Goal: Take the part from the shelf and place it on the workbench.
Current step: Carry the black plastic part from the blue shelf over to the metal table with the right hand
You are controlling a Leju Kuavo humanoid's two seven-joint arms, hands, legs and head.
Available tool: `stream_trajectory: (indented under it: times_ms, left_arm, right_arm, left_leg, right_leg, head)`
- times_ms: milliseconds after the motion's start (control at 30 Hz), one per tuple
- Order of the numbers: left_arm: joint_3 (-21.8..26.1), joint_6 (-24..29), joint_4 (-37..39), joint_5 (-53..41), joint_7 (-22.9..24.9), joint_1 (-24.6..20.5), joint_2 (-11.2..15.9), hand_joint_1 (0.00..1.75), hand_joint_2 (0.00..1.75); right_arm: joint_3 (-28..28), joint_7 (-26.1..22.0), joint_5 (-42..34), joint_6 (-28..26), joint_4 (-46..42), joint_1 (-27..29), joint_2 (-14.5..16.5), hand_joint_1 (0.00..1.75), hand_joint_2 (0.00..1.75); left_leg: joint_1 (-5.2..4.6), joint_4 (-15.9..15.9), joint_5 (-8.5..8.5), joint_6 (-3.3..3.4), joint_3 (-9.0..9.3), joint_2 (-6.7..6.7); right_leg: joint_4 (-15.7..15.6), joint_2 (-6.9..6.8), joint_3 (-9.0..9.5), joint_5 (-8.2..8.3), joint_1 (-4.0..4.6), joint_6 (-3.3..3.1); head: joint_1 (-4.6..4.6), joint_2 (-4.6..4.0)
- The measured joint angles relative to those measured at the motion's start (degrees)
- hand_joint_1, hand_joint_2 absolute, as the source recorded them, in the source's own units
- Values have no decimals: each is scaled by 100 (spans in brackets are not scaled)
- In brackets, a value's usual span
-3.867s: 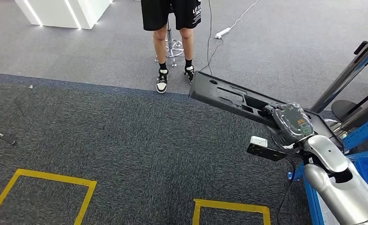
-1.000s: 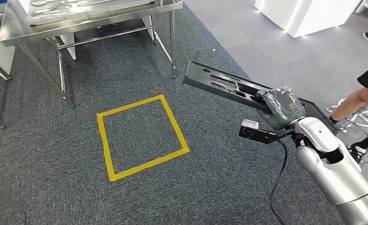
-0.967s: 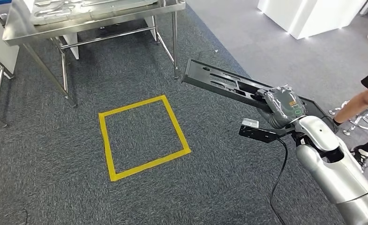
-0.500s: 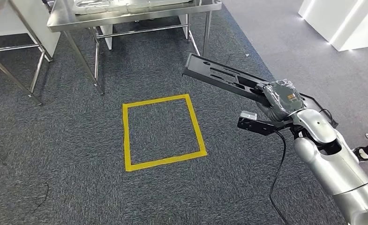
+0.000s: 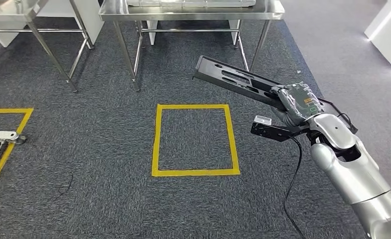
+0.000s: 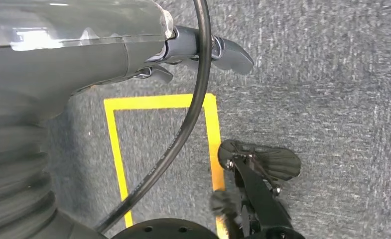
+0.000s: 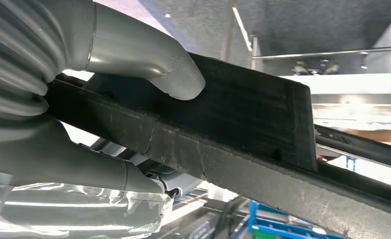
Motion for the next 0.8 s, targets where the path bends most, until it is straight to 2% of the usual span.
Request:
stream_trajectory:
  times_ms: [33, 67, 100, 200, 400, 567, 700, 733, 800]
  left_arm:
    - [1, -1, 0, -2, 1, 6, -2, 0, 175]
    - [1, -1, 0, -6, 1, 10, -4, 0, 175]
    - [2, -2, 0, -10, 1, 17, -6, 0, 175]
    - [2, -8, 1, -24, 3, 36, -7, 0, 175]
    - [2, -15, 0, -33, 3, 28, -11, 0, 175]
    - [3, -15, 0, -34, 3, 27, -11, 0, 175]
    - [2, -17, 0, -36, 3, 26, -11, 0, 175]
    - [2, -21, 0, -36, 3, 25, -11, 0, 175]
    - [2, -31, 0, -37, 2, 23, -9, 0, 175]
  right_arm:
    - [1, 3, -2, -1, 1, -12, 0, 175, 175]
    - [2, 5, -3, -2, 2, -22, 0, 175, 175]
    - [4, 6, -5, -2, 4, -29, 0, 175, 175]
    - [8, 21, -6, 0, 15, -37, 1, 175, 175]
    - [8, 25, -6, 1, 29, -43, 0, 175, 175]
    - [8, 25, -6, 1, 30, -44, 0, 175, 175]
    - [8, 25, -6, 1, 29, -47, 0, 175, 175]
    - [8, 25, -6, 1, 30, -50, 0, 175, 175]
    - [8, 27, -6, 2, 32, -60, 0, 175, 175]
  left_leg:
    - [-11, 20, -18, -17, -1, -44]
    - [-17, 33, -31, -38, -10, -76]
    - [-30, 44, -41, -43, -21, -93]
    - [-31, 36, -56, -18, -16, -90]
    - [-25, -8, -73, -51, 40, -59]
    - [-16, -16, -78, -90, 44, -57]
    - [-13, -16, -81, -95, 44, -57]
    - [-17, -13, -83, -92, 42, -57]
    - [-13, -97, -58, -26, 96, -43]
  right_leg:
    - [-326, 27, 122, 149, 9, -24]
    - [-541, 50, 199, 222, 19, -42]
    - [-630, 68, 228, 220, 22, -47]
    - [-672, 83, 244, 224, 21, -46]
    - [-671, 107, 267, 200, 34, -87]
    - [-669, 110, 269, 192, 35, -99]
    - [-671, 110, 272, 191, 35, -98]
    - [-681, 110, 275, 193, 30, -94]
    - [-733, 110, 315, 208, 22, -53]
  head:
    - [0, 0]
    - [0, 0]
    - [-1, 0]
    - [-1, 0]
    - [-1, 0]
    - [-1, 0]
    - [-1, 0]
    - [-1, 0]
    - [-2, 0]
